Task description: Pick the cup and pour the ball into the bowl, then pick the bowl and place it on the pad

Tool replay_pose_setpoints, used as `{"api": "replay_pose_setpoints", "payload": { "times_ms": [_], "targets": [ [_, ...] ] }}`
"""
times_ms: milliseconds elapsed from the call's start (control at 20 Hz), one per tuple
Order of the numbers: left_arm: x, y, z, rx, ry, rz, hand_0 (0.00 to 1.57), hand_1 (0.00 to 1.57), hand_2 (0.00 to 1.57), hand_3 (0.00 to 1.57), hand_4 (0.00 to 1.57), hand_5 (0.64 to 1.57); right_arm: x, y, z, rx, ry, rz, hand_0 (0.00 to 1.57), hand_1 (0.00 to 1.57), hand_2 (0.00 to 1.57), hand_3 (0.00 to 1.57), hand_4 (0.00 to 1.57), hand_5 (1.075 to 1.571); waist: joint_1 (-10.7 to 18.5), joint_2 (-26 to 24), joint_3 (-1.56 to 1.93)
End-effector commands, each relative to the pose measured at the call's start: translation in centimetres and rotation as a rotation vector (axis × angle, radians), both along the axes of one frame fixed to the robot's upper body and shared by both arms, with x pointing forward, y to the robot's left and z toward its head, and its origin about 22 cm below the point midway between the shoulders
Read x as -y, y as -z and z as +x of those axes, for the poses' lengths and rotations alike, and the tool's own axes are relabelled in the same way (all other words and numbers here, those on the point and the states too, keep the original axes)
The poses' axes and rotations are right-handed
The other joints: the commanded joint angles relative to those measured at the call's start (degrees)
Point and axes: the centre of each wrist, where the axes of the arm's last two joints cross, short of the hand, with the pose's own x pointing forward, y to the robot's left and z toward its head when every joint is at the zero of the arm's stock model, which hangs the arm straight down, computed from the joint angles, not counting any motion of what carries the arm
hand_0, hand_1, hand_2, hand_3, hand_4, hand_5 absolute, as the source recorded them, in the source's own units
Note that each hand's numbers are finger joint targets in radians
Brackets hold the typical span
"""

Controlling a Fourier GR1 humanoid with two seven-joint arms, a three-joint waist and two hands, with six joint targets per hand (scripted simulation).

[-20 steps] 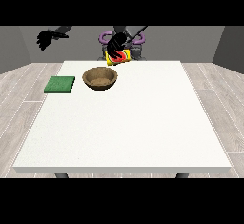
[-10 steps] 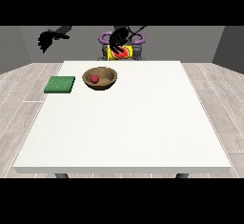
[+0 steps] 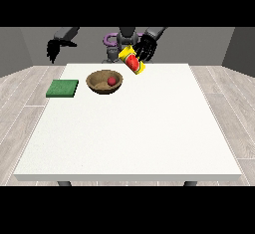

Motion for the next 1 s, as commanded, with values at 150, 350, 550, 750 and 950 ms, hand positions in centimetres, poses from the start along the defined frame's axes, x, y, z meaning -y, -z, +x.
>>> {"api": "replay_pose_setpoints", "payload": {
  "times_ms": [150, 350, 550, 750, 950],
  "targets": [
    [-3.2, 0.3, -2.1, 0.021, 0.035, -0.669, 0.00, 0.00, 0.00, 0.00, 0.00, 1.556, -5.8, -0.7, 3.6, 0.075, -0.015, 0.020, 0.00, 0.00, 0.00, 0.00, 0.29, 1.570, 1.00, 6.68, 0.14],
    [-4.6, 3.4, -4.8, -0.010, 0.193, -0.831, 0.00, 0.00, 0.00, 0.00, 0.00, 1.565, -9.5, -0.4, 4.5, 0.047, 0.062, 0.024, 0.00, 0.00, 0.00, 0.00, 0.21, 1.571, 4.26, 6.78, 0.72],
    [-6.2, 3.1, -4.3, 0.035, 0.309, -0.888, 0.00, 0.00, 0.00, 0.00, 0.00, 1.564, -12.6, -0.7, 5.9, 0.062, 0.099, 0.043, 0.00, 0.00, 0.00, 0.00, 0.32, 1.570, 6.55, 10.47, 1.09],
    [-9.0, 5.6, -6.4, -0.024, 0.316, -0.895, 0.00, 0.00, 0.00, 0.00, 0.00, 1.564, -12.7, 1.8, 5.1, 0.011, 0.126, 0.057, 0.00, 0.00, 0.00, 0.00, 0.31, 1.569, 7.10, 7.03, 1.17],
    [-10.4, 3.9, -5.4, -0.002, 0.299, -0.887, 0.00, 0.00, 0.00, 0.00, 0.00, 1.565, -13.7, 2.2, 6.7, -0.008, 0.127, 0.045, 0.00, 0.00, 0.00, 0.00, 0.26, 1.567, 5.64, 7.30, 1.18]
  ]
}}
